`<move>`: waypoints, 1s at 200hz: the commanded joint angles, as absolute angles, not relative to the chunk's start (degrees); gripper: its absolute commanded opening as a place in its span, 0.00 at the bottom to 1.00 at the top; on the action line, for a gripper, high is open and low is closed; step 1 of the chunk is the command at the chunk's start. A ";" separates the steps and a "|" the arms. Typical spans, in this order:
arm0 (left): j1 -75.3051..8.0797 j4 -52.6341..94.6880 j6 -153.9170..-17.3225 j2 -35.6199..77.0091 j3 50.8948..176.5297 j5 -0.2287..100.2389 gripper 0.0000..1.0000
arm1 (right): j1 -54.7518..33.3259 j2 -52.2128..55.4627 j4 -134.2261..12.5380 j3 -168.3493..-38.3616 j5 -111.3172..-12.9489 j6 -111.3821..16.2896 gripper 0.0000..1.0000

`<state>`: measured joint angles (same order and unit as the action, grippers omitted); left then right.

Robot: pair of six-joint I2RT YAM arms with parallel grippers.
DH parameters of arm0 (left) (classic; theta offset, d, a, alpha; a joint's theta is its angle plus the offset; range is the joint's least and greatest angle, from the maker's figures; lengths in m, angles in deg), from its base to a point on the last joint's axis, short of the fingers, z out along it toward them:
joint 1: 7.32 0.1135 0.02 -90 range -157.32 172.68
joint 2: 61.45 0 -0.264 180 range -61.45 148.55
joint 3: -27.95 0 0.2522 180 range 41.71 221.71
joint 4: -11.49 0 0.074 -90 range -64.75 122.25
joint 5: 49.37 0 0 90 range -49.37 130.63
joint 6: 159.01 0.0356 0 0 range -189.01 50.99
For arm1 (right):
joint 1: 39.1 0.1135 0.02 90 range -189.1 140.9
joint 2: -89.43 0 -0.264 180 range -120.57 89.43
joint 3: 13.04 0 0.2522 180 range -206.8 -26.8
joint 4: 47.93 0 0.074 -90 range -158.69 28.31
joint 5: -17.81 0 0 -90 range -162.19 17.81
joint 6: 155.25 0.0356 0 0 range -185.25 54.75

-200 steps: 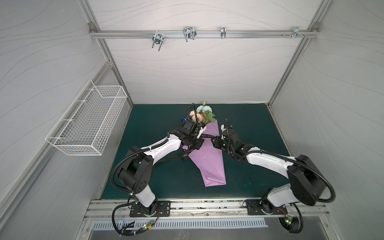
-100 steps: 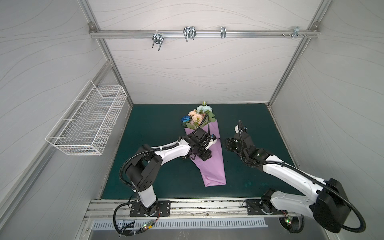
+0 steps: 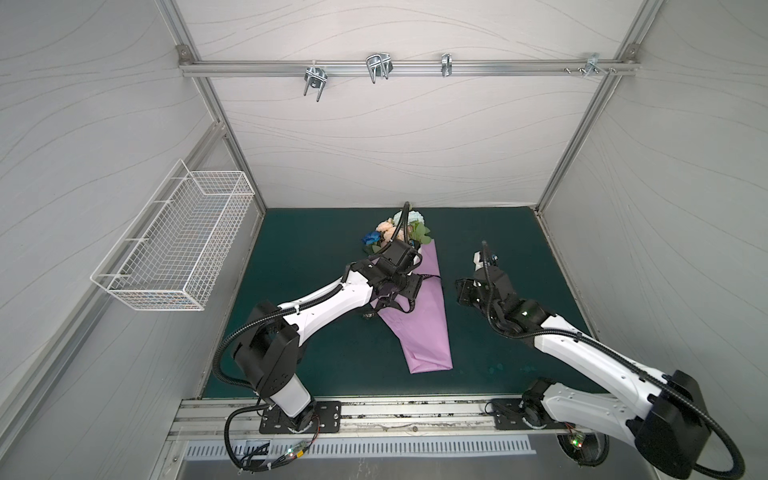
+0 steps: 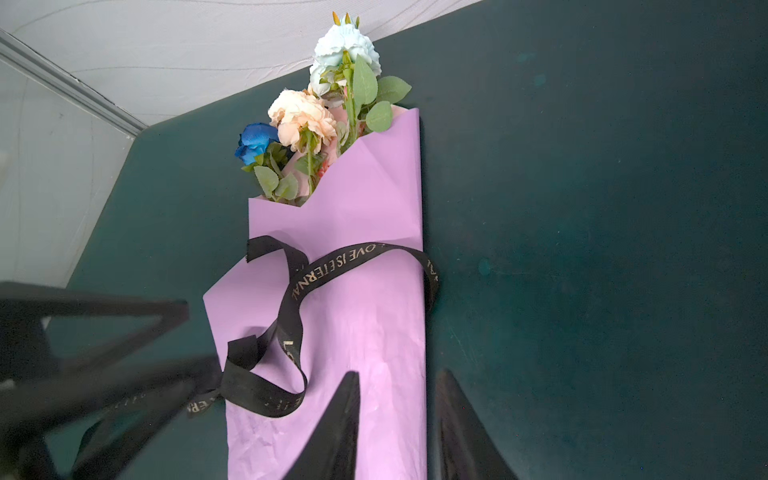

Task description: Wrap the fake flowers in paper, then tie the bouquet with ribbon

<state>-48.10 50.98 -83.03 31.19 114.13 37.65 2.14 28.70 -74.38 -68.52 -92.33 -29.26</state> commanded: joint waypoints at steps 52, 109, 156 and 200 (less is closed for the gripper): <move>-42.87 60.59 -97.49 47.70 128.33 29.99 0.52 | 8.31 33.35 -77.24 -66.70 -96.50 -33.30 0.35; -40.85 59.32 -103.56 51.38 128.46 31.99 0.53 | 10.93 31.82 -76.66 -67.12 -94.96 -35.30 0.37; -39.81 56.72 -104.43 55.39 129.82 36.56 0.54 | 15.51 29.45 -74.76 -67.87 -95.47 -38.39 0.41; -38.29 56.74 -105.22 57.82 130.91 37.76 0.46 | 22.76 23.53 -71.50 -71.49 -94.25 -44.83 0.42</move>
<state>-39.40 57.80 -103.47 56.31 128.12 36.40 18.95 26.51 -75.04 -68.01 -95.10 -39.44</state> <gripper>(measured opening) 0.509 0.413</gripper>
